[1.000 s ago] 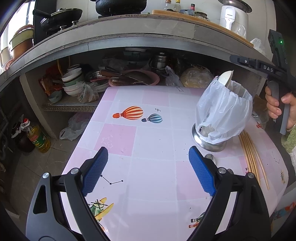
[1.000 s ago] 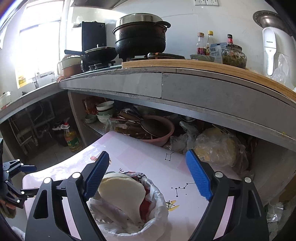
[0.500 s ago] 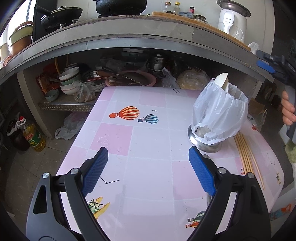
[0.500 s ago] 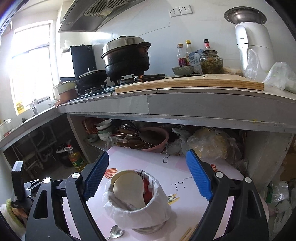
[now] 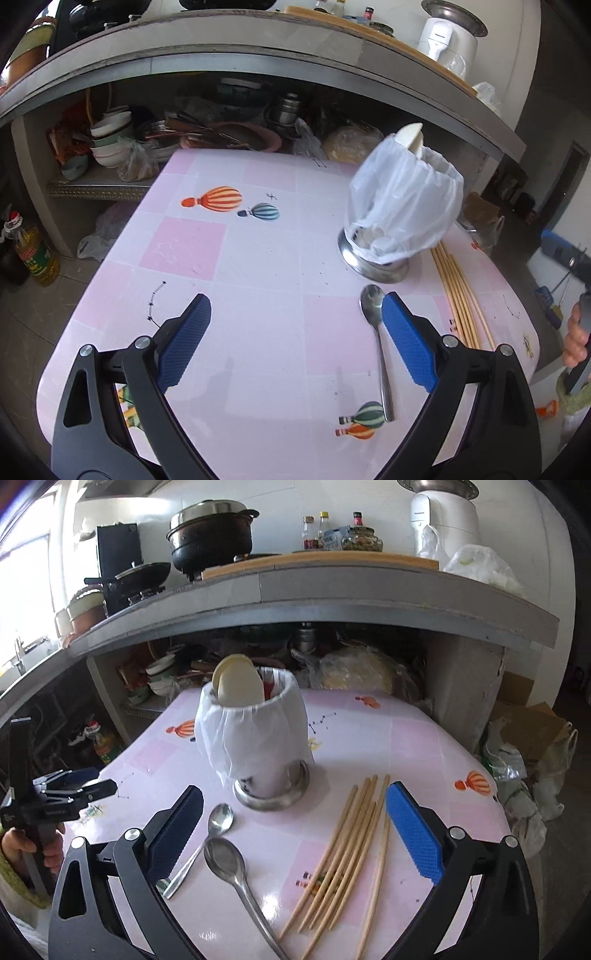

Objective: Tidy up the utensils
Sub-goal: 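Move the left gripper down toward the steel spoon on the table, then close the left gripper on the steel spoon's bowl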

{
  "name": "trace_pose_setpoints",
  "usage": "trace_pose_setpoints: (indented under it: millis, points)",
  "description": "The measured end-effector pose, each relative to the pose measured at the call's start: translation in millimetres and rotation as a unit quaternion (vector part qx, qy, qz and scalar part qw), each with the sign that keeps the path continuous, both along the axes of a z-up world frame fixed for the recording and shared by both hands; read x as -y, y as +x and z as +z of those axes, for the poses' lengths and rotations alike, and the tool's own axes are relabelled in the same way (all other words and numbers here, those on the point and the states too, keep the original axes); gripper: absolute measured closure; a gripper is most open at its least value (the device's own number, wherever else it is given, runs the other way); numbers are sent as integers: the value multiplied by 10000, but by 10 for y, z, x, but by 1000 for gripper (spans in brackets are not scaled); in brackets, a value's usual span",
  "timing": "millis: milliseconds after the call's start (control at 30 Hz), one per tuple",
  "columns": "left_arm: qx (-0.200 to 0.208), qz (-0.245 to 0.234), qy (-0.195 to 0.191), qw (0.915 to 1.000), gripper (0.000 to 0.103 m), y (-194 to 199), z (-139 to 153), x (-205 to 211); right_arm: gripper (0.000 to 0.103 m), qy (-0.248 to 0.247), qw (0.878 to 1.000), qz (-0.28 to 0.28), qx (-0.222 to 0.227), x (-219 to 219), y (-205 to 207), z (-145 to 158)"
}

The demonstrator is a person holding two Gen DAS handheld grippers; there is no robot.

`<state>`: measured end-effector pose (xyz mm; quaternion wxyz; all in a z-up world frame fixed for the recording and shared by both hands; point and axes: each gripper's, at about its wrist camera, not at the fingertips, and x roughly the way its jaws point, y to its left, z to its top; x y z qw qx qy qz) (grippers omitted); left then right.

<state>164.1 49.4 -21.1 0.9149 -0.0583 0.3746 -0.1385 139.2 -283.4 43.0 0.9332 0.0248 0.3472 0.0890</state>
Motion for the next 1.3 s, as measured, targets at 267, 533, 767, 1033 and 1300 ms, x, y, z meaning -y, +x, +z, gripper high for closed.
trace_pose_setpoints:
  millis: [267, 533, 767, 1033, 1300]
  points:
    - [15, -150, 60, 9999, 8, -133, -70, 56, 7, -130, 9992, -228, -307, -196, -293, -330]
    - [-8, -255, -151, 9996, 8, -196, -30, 73, 7, -316, 9987, -368, -152, -301, -456, -423]
    - [-7, -428, -336, 9985, 8, -230, -25, 123, 7, -420, 9988, -243, -11, -341, -477, -419]
    - [0, -792, -268, 9965, 8, -103, -26, 269, 6, 305, 9995, 65, -7, -241, -468, -491]
    - [-137, -1183, 193, 9927, 8, 234, -118, 568, 7, 579, 9976, 241, -286, -194, -384, -632]
